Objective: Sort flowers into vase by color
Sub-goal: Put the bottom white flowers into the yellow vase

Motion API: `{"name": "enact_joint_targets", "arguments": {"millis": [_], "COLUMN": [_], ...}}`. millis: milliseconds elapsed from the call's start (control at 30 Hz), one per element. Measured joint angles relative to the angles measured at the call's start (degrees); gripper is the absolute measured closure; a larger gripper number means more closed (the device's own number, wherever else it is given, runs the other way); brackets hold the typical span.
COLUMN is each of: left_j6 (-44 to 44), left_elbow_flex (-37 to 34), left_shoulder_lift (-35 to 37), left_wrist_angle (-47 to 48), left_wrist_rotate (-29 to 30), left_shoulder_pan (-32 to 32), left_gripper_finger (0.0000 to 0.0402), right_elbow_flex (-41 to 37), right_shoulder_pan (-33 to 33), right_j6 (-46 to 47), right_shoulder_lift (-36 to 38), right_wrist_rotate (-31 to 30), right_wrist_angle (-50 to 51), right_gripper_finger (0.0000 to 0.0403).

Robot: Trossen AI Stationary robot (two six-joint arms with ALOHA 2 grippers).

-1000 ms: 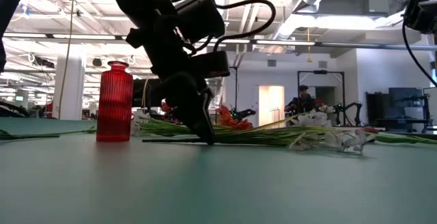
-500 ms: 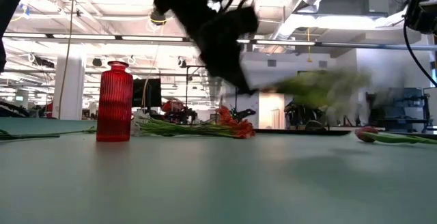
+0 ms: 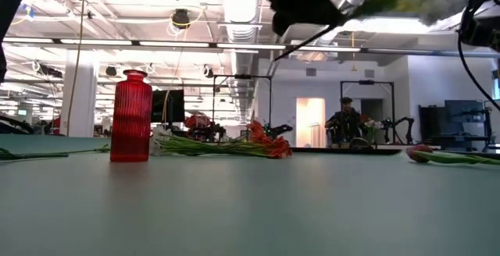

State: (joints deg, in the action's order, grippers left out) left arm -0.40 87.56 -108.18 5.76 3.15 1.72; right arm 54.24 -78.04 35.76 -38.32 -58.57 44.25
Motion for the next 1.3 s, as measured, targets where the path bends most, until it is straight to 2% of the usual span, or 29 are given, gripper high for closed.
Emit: {"name": "enact_joint_targets", "arguments": {"millis": [300,733,833,1000,1100,1200,1300], "left_j6": [1.1,4.8,4.2,3.1,3.2,5.0,6.1], "left_elbow_flex": [-1.6,-1.6,-1.6,-1.6,-1.7,-4.8,-9.6], "left_shoulder_lift": [0.0,0.0,-0.4,-0.6,-0.6,-0.6,-0.6], "left_wrist_angle": [-11.1,-14.3,-18.3,-22.6,-24.9,-35.2,-44.8], "left_wrist_rotate": [-2.2,-2.9,-2.9,-2.5,0.7,2.7,2.0], "left_shoulder_pan": [-0.2,-0.2,-0.2,0.2,1.4,3.3,4.5], "left_gripper_finger": [0.0401,0.0401,0.0401,0.0401,0.0401,0.0401,0.0401], "right_elbow_flex": [0.1,0.1,0.1,0.1,0.1,-0.3,-1.4], "right_shoulder_pan": [0.1,0.2,0.2,0.8,2.4,3.4,3.6], "right_j6": [-10.9,-28.6,-32.2,-34.5,-34.3,-32.7,-31.6], "right_shoulder_lift": [2.0,4.4,4.3,4.2,4.2,4.0,3.7], "right_wrist_rotate": [-0.2,-5.2,-8.9,-20.7,-22.3,-21.9,-20.9], "right_wrist_angle": [-7.0,-20.3,-23.1,-23.5,-23.5,-23.4,-23.3], "right_gripper_finger": [0.0210,0.0210,0.0210,0.0210,0.0210,0.0210,0.0210]}}
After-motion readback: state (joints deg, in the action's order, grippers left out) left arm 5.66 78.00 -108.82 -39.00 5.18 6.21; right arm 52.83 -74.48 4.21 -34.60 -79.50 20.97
